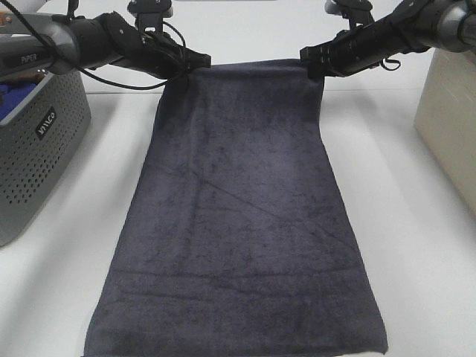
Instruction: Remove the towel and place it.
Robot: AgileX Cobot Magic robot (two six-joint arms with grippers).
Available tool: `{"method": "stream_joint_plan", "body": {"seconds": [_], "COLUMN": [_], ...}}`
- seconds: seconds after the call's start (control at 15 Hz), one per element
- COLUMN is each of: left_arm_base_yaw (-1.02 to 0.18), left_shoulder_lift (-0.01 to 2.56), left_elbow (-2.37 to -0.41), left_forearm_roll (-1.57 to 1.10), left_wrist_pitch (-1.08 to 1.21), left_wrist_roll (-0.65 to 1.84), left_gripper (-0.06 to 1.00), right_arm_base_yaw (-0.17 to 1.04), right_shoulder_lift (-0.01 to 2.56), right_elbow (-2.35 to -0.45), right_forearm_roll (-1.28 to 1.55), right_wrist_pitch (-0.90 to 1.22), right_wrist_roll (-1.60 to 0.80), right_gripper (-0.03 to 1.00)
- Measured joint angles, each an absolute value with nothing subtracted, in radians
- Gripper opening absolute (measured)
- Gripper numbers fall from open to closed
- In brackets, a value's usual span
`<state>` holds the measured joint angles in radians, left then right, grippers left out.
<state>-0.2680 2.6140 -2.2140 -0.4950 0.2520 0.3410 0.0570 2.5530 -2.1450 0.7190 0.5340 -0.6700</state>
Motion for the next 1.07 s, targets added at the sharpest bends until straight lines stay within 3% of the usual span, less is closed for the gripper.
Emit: {"method": "stream_joint_plan", "body": {"seconds": [0.33, 0.47, 0.6, 0.73, 1.07], "left_arm_base_yaw": [-0.269, -0.269, -0.268, -0.267, -0.264], "left_shoulder_lift": [2.669, 2.679, 2.691, 2.694, 2.693], "left_elbow": [-2.214, -2.214, -2.214, -2.214, -2.239], "left_forearm_roll": [-0.495, -0.494, -0.493, -0.493, -0.493], "left_wrist_pitch": [0.184, 0.149, 0.076, 0.015, -0.064], "left_wrist_roll": [0.341, 0.341, 0.341, 0.341, 0.341], "left_gripper": [0.05, 0.19, 0.43, 0.57, 0.61], "right_arm_base_yaw": [0.058, 0.058, 0.057, 0.056, 0.054], "right_shoulder_lift": [2.586, 2.597, 2.606, 2.606, 2.547], "right_elbow": [-2.143, -2.143, -2.143, -2.143, -2.143], "right_forearm_roll": [0.759, 0.779, 0.779, 0.777, 0.706], "right_wrist_pitch": [0.495, 0.484, 0.480, 0.476, 0.546], "right_wrist_roll": [-0.710, -0.716, -0.723, -0.731, -0.731], "right_gripper": [0.02, 0.16, 0.43, 0.60, 0.65]}}
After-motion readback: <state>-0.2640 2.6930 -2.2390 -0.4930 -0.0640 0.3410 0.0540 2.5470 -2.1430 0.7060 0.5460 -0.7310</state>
